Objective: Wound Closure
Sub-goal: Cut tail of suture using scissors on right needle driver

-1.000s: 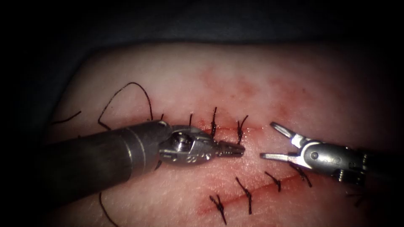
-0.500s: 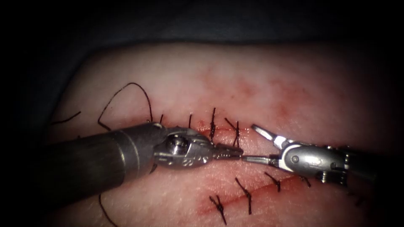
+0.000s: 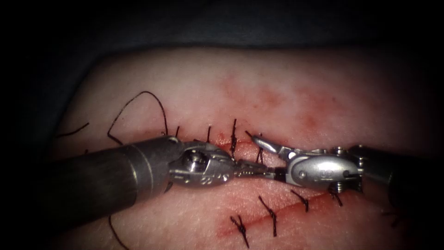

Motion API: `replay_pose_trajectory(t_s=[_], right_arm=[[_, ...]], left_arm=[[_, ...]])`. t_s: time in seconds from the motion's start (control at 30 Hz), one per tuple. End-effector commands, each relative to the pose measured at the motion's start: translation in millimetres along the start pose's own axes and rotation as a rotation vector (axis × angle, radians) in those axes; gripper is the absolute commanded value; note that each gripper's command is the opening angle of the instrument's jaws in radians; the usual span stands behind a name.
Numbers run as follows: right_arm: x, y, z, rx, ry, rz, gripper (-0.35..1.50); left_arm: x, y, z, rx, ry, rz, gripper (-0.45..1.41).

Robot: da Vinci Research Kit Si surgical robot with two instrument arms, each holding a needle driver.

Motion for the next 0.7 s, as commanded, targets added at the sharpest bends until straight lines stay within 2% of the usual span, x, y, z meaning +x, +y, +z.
replay_pose_trajectory(t_s=[0.03, 0.13, 0.53, 0.63, 0.7], right_arm=[[0.0, 0.3, 1.8, 0.002, 0.014, -0.018, 0.79], [0.0, 0.2, 2.6, 0.008, 0.041, -0.067, 0.83], [0.7, -1.2, 4.4, 0.028, 0.104, -0.096, 0.88], [0.7, -1.3, 4.5, 0.027, 0.104, -0.097, 0.88], [0.6, -1.2, 4.5, 0.028, 0.104, -0.096, 0.81]], left_arm=[[-0.1, -0.8, 0.5, 0.0, 0.0, 0.001, -0.45], [0.1, -0.8, 0.4, -0.001, 0.009, 0.001, -0.45], [0.7, -1.5, 0.7, -0.005, 0.026, -0.003, -0.45], [0.8, -1.5, 0.8, -0.005, 0.031, -0.002, -0.45], [0.8, -1.3, 0.9, -0.004, 0.03, -0.001, -0.45]])
